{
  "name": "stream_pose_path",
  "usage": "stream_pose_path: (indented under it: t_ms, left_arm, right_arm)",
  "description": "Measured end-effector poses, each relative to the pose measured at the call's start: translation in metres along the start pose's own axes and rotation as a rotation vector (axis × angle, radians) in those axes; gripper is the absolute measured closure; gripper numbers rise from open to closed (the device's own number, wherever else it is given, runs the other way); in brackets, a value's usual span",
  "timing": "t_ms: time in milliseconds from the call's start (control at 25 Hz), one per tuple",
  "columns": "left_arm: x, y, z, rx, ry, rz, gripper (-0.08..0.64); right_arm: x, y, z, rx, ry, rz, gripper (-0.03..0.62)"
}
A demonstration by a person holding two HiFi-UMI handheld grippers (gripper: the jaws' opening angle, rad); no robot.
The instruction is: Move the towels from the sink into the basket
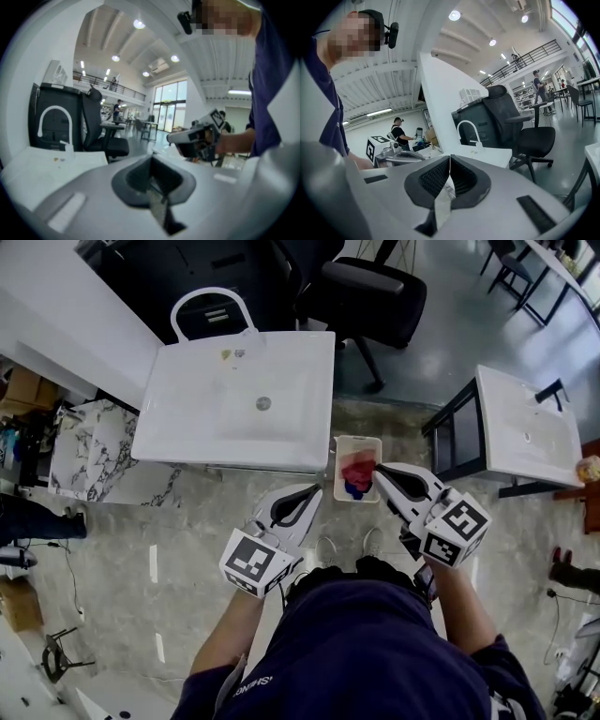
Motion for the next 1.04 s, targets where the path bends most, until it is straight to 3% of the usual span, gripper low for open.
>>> stream_pose_path:
  t_ms: [1040]
  left_arm:
    - [-0.0057,-0.0011,0.0051,-0.023,0.011,0.003,0.557]
  right_arm:
    - [-0.0098,0.0086,-0.0031,-0.019,-0.006,-0.026,0.583]
Point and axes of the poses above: the fingertips, and each gripper's own axes: y backward along the fingers, z to its right, x out of its top, the point moved 3 cm from there along y, backward along the fingers, and after that the axes turned 7 degrees about -x, right-handed, at the moved point
